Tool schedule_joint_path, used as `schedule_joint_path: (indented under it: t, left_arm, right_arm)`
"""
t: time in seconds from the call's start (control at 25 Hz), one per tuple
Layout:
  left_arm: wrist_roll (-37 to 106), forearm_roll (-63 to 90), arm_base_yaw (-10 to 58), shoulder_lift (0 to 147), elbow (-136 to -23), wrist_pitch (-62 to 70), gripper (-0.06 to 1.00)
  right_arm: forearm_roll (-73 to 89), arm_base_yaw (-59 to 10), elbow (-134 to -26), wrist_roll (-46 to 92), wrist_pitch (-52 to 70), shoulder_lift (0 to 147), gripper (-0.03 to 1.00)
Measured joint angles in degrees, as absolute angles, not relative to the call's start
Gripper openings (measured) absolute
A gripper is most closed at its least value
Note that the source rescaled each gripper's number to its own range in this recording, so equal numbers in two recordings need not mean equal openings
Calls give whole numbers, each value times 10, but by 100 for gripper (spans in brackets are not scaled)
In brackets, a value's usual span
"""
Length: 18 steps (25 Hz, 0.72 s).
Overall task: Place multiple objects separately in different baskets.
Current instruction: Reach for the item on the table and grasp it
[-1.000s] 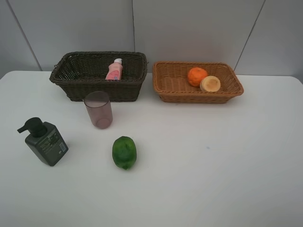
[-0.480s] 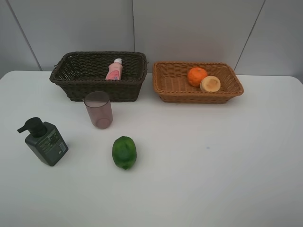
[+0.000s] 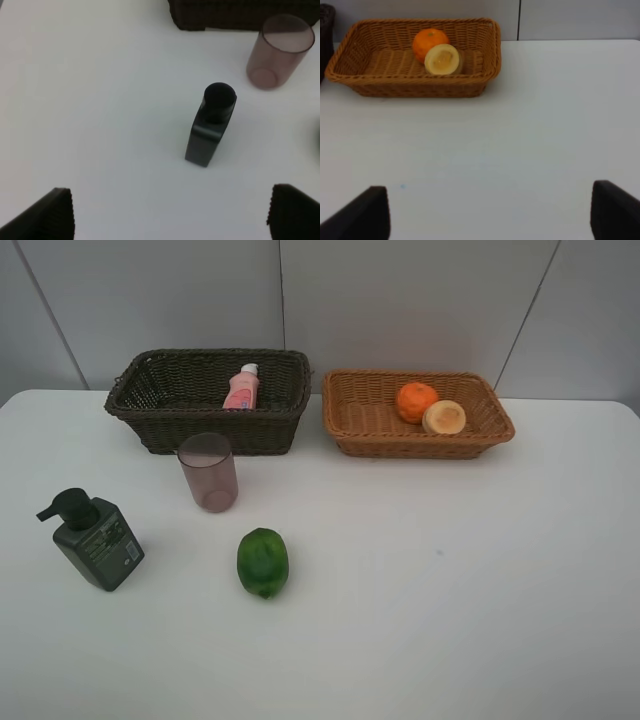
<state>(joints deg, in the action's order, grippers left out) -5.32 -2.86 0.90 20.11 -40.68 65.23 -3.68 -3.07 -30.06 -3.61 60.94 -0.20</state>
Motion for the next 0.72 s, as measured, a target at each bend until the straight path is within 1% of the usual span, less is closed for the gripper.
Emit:
schedule_joint_path:
  t: [0.2, 0.44, 0.72]
  left_arm:
    - [-49, -29, 9, 332, -460, 668, 100]
    - [-17, -33, 10, 452, -470, 670, 100]
    - [8, -36, 65, 560, -470, 648, 100]
  right_arm:
    - [-37, -31, -301, -36, 609, -2, 71]
    - [-37, -31, -301, -36, 609, -2, 71]
    - [-37, -31, -301, -36, 609, -2, 71]
